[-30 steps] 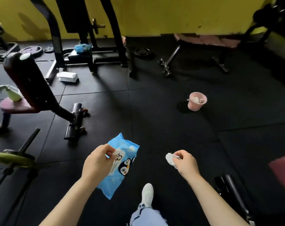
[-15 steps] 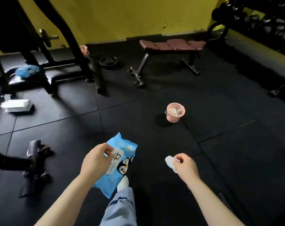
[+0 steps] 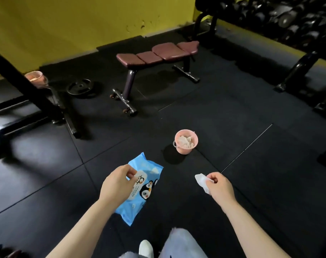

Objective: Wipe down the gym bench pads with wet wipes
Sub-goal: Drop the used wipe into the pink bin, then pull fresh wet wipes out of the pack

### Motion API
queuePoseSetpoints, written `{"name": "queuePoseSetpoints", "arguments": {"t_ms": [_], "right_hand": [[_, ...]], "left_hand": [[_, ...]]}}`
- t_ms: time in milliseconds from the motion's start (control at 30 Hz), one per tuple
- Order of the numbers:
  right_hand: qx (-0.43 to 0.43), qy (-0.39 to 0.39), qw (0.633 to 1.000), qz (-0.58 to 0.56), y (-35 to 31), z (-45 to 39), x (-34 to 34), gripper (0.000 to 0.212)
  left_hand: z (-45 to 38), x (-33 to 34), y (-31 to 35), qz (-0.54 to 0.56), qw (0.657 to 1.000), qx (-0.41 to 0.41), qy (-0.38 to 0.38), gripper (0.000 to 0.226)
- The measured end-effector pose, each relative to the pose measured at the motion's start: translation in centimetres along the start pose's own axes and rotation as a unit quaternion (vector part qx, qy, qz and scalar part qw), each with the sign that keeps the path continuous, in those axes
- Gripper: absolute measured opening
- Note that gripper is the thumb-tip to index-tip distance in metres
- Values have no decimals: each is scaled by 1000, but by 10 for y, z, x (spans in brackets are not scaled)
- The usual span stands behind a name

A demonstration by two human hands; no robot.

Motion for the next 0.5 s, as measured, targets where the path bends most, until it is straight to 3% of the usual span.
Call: {"name": "queuePoseSetpoints", "arguments": {"t_ms": [200,500], "right_hand": [[10,14,1000,8,-55,-122,-11,8],[0,-4,1000,29,-130,-318,-34,14]], "left_hand": [[-126,-18,31,-9,1000,3,-23,11],[-298,-24,88,3,999,-36,-32,13]]}}
Point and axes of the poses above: each hand's wrist, its own z-axis away from the middle knuckle, its own x-axis out of the palm, y = z × x, the point moved 7 cm from there along -z, towards the middle knuckle, and after that the axes turned 9 degrees about -y, right-handed, at the moved point
